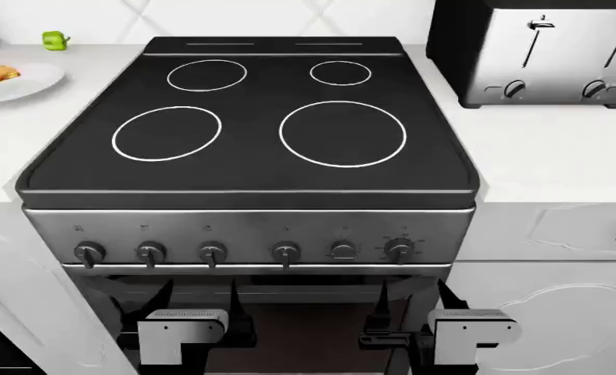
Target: From the different types of pastries on the counter, select a croissant and place it on the cutting board. Then retrieve a jar of jam from the cabinet and place it alongside the croissant on the cutting board.
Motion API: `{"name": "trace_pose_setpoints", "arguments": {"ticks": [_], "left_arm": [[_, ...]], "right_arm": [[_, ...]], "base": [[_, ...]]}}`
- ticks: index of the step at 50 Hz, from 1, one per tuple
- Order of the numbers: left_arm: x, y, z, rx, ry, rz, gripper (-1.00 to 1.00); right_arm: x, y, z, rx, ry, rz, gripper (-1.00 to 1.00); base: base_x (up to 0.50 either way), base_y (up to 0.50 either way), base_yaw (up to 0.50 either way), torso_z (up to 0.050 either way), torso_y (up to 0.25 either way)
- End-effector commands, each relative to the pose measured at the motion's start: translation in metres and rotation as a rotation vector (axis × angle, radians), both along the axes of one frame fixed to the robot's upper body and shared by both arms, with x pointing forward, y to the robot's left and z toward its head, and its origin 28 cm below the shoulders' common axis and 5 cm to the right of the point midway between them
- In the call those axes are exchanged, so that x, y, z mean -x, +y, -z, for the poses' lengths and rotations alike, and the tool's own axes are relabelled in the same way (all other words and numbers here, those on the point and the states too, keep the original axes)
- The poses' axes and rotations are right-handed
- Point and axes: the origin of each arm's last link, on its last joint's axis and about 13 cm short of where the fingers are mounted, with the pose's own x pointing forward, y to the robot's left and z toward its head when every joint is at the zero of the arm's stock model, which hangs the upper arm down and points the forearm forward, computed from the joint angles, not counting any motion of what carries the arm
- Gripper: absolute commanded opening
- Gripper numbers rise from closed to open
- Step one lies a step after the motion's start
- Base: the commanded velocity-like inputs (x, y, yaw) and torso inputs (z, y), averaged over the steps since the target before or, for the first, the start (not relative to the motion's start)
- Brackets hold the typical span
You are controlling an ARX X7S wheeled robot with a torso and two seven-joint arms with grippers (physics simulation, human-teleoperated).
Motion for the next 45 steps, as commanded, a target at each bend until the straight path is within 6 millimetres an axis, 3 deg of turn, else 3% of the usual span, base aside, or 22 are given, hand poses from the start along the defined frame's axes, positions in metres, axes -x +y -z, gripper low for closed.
{"name": "trace_pose_setpoints", "arguments": {"ticks": [1, 10, 15, 19, 27, 34, 39, 45], "left_arm": [[0.000, 0.001, -0.001, -0.018, -0.010, -0.018, 1.00], [0.005, 0.007, -0.038, 0.010, -0.114, -0.016, 1.00], [0.000, 0.021, -0.086, 0.051, -0.170, 0.025, 1.00], [-0.015, 0.034, -0.127, 0.088, -0.162, 0.088, 1.00], [-0.046, 0.051, -0.192, 0.053, -0.203, 0.117, 1.00], [-0.083, 0.059, -0.211, 0.058, -0.174, 0.065, 1.00], [-0.099, 0.059, -0.213, 0.070, -0.156, 0.044, 1.00], [-0.102, 0.057, -0.216, 0.082, -0.154, 0.048, 1.00]], "right_arm": [[0.001, 0.000, -0.001, 0.010, 0.004, 0.005, 1.00], [0.000, -0.004, -0.019, 0.084, -0.040, -0.003, 1.00], [-0.004, -0.010, -0.056, 0.104, -0.103, -0.002, 1.00], [-0.012, -0.016, -0.104, 0.132, -0.184, -0.013, 1.00], [-0.062, -0.018, -0.168, 0.126, -0.219, -0.049, 1.00], [-0.100, -0.007, -0.184, 0.165, -0.185, -0.092, 1.00], [-0.108, -0.002, -0.188, 0.183, -0.182, -0.107, 1.00], [-0.111, 0.001, -0.187, 0.199, -0.171, -0.117, 1.00]], "base": [[0.00, 0.00, 0.00, 0.000, 0.000], [0.00, 0.34, 0.00, 0.017, 0.000], [0.00, 0.50, 0.00, 0.050, 0.000], [0.00, 0.50, 0.00, 0.050, 0.000], [0.00, 0.50, 0.00, 0.050, 0.000], [0.02, 0.50, 0.00, 0.035, 0.000], [0.02, 0.50, 0.00, 0.000, 0.000], [0.02, 0.50, 0.00, 0.000, 0.000]]}}
